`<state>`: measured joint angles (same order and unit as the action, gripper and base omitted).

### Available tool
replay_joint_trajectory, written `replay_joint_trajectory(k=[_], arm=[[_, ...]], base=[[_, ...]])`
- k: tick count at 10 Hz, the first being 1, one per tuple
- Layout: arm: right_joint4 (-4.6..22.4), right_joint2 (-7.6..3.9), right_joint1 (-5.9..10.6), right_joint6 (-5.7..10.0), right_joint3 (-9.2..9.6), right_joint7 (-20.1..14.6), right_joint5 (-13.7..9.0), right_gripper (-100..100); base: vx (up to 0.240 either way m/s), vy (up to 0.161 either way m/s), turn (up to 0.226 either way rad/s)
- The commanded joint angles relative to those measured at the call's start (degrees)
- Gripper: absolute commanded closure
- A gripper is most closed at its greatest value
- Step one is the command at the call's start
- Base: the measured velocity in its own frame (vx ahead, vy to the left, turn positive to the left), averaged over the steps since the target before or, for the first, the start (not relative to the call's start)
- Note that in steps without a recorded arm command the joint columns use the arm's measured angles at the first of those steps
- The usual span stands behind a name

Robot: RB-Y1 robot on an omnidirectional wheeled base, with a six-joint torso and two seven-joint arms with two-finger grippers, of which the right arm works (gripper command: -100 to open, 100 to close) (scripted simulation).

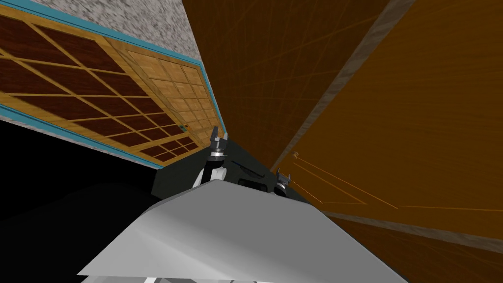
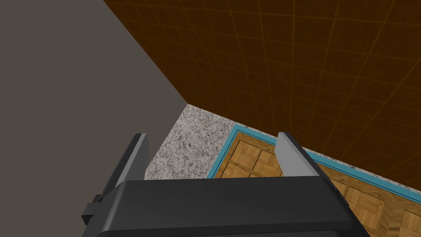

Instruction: Pull the door open

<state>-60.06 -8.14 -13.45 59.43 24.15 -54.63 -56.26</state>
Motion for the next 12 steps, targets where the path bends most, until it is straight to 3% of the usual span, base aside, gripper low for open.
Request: replay_joint_trajectory(k=[1,6,7,9,12], arm=[[1.01,-0.28,0.67,-0.46,-1.3,-0.85,0.56,-100],[5.17,-1.66,3.22,-1.76,-5.83,-4.31,2.48,-100],[6.63,-2.14,4.12,-2.22,-7.42,-5.52,3.16,-100],[7.61,-2.46,4.72,-2.52,-8.49,-6.33,3.61,-100],[11.24,-3.66,6.96,-3.67,-12.47,-9.36,5.3,-100]], base=[[-0.163,0.106,0.154],[-0.119,0.07,0.115],[-0.069,0.045,0.131],[-0.048,0.033,0.06],[-0.036,0.016,0.108]])
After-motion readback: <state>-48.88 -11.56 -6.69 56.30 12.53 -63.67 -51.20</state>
